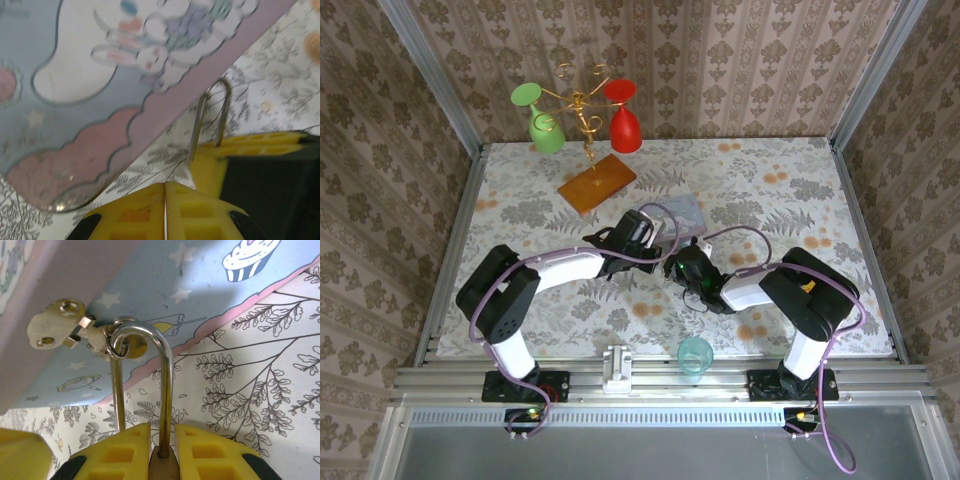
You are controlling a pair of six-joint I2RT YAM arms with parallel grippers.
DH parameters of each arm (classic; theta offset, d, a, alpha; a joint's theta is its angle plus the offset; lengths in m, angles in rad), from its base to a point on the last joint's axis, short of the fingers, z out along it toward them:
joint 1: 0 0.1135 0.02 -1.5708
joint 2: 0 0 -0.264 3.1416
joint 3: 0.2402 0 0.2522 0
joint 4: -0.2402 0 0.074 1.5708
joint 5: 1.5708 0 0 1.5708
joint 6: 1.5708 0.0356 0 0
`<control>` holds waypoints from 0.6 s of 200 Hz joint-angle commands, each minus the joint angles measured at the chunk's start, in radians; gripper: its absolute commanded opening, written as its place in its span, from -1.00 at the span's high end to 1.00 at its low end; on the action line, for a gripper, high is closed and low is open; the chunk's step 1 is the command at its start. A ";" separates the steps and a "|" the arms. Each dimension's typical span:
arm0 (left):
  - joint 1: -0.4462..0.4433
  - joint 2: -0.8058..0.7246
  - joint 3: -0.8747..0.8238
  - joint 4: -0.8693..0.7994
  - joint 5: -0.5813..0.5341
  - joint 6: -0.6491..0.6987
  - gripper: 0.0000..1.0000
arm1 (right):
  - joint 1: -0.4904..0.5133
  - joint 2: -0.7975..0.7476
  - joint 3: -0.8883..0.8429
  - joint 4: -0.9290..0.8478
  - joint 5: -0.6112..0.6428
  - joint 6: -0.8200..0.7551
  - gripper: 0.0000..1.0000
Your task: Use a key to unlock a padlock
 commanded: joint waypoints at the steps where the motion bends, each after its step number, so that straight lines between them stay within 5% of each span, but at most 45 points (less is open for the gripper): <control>1: 0.006 -0.018 -0.009 -0.027 0.031 -0.021 0.84 | 0.025 0.040 0.056 0.081 0.128 0.068 1.00; 62: 0.064 -0.146 0.154 -0.032 0.073 -0.032 0.79 | 0.038 0.045 0.036 0.101 0.156 0.098 1.00; 120: 0.086 0.218 0.456 0.012 0.193 0.112 0.37 | 0.046 0.021 0.006 0.101 0.186 0.117 1.00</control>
